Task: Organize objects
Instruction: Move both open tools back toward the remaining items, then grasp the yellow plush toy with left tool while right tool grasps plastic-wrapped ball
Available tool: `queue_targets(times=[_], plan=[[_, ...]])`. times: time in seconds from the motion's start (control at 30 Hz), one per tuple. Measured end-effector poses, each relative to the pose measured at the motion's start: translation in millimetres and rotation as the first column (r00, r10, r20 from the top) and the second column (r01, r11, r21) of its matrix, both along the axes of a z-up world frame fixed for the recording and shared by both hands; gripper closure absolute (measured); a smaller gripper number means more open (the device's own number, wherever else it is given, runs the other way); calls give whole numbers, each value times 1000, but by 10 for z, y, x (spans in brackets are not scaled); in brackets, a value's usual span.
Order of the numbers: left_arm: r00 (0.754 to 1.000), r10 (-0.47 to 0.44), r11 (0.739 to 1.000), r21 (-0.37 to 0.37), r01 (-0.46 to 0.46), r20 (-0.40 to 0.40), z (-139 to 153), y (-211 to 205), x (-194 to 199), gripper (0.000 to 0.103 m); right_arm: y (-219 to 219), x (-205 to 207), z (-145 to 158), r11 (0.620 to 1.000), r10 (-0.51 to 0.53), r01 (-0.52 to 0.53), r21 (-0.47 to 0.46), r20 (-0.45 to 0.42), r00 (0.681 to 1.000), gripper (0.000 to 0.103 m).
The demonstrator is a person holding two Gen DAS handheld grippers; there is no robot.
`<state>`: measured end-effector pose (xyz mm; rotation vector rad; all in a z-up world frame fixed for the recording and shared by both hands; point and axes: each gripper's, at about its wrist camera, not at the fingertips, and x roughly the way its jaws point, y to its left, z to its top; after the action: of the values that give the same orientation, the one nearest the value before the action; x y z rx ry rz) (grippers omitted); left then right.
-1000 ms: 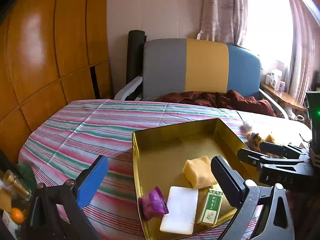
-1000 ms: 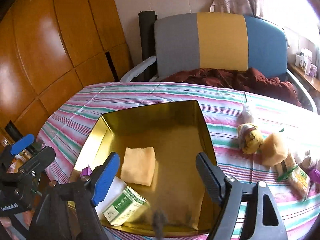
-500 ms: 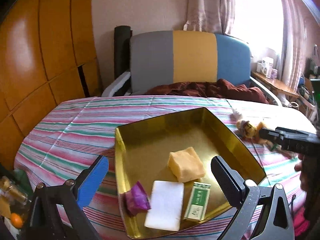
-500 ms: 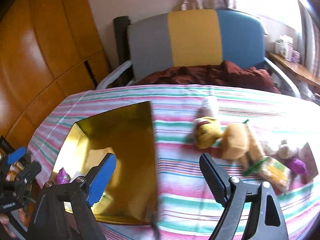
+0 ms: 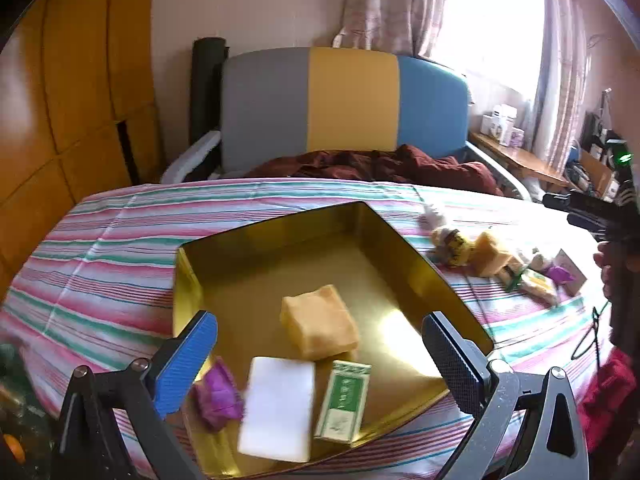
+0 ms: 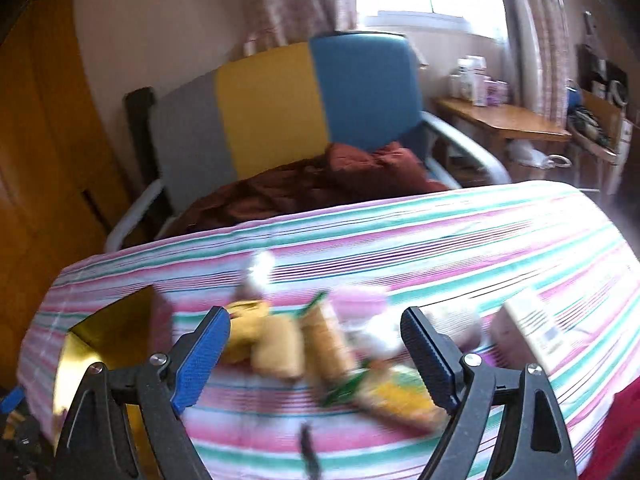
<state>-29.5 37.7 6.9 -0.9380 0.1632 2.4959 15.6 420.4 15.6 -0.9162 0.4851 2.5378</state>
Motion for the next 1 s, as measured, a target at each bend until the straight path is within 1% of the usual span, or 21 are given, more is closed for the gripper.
queue_targets(times=[0.13, 0.2, 0.23, 0.27, 0.3, 0.33, 0.4, 0.57, 0.63, 0.7, 0.83, 0.9, 0.97, 1.0], plan=[[999, -30, 1000, -3, 30, 38, 11, 150, -67, 0, 345, 51, -187, 998, -53, 54, -23, 17, 998, 14], [998, -45, 999, -8, 45, 46, 28, 253, -99, 0, 478, 107, -334, 994, -81, 82, -74, 11, 997, 14], [998, -49, 999, -21, 50, 42, 35, 319, -112, 0, 533, 139, -388, 990, -95, 97, -99, 24, 995, 14], [998, -55, 998, -34, 56, 36, 45, 388, -128, 0, 571, 117, -423, 987, -101, 106, -121, 46, 994, 14], [997, -69, 997, -43, 71, 32, 59, 476, -149, 0, 589, 110, -418, 986, -89, 94, -138, 38, 995, 14], [996, -82, 996, -42, 83, 31, 73, 545, -174, 0, 578, 112, -389, 987, -76, 78, -141, 20, 997, 14], [993, -110, 993, -33, 111, 35, 89, 701, -232, 0, 533, 119, -367, 989, -60, 61, -133, 14, 998, 14], [984, -161, 986, -23, 164, 76, 67, 1096, -417, 1, 428, 71, -362, 994, -22, 26, -102, 40, 999, 14], [979, -182, 982, -33, 186, 93, 37, 1274, -487, 5, 433, 70, -378, 993, -20, 25, -116, 47, 999, 14], [970, -210, 976, -33, 215, 119, -3, 1446, -561, 14, 450, 83, -376, 992, -21, 27, -126, 44, 999, 14], [959, -236, 967, -62, 249, 157, -107, 1770, -704, 20, 483, 94, -370, 989, -19, 23, -146, 32, 999, 14], [953, -250, 962, -70, 265, 174, -147, 1904, -765, 25, 482, 103, -354, 989, -17, 21, -146, 25, 1000, 14], [948, -264, 956, -86, 282, 177, -188, 2044, -808, 28, 485, 110, -337, 989, -17, 20, -146, 20, 1000, 14], [945, -271, 952, -93, 291, 184, -213, 2112, -837, 31, 486, 116, -328, 989, -19, 21, -146, 16, 1000, 14]])
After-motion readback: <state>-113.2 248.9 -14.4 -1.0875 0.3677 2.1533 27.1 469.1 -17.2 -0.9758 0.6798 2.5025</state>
